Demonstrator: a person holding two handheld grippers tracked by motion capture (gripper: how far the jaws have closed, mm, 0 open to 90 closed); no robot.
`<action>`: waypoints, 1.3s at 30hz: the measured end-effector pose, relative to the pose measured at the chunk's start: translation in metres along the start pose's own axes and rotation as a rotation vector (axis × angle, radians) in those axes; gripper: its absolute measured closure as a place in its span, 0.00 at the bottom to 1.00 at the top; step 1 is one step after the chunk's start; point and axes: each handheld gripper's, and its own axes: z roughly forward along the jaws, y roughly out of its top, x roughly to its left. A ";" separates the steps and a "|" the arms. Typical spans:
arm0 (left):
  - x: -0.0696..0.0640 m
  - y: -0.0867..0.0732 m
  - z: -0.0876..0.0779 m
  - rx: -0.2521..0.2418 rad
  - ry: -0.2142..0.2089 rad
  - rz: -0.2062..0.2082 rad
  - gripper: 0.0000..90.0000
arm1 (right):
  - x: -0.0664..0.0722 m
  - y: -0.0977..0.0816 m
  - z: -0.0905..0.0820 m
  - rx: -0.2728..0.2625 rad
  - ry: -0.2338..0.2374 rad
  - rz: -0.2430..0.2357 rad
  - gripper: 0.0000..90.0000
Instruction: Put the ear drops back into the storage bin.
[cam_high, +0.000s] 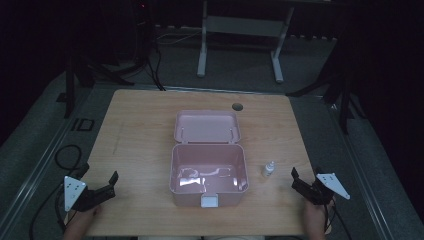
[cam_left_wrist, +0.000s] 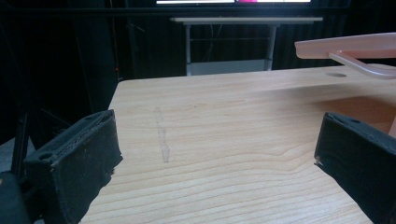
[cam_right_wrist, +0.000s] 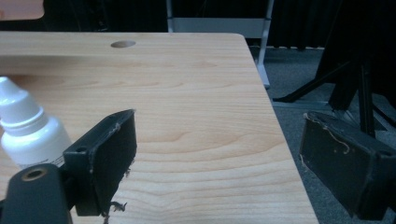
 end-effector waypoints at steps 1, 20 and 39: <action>0.000 0.000 0.000 -0.001 -0.001 0.001 0.00 | 0.000 0.000 0.001 0.008 0.007 -0.006 0.12; 0.000 0.000 0.000 0.001 -0.008 -0.004 0.00 | 0.002 0.008 0.004 0.125 0.071 -0.031 0.14; 0.001 0.000 0.000 0.000 -0.013 -0.010 0.00 | 0.010 0.028 0.013 0.589 0.195 -0.117 0.12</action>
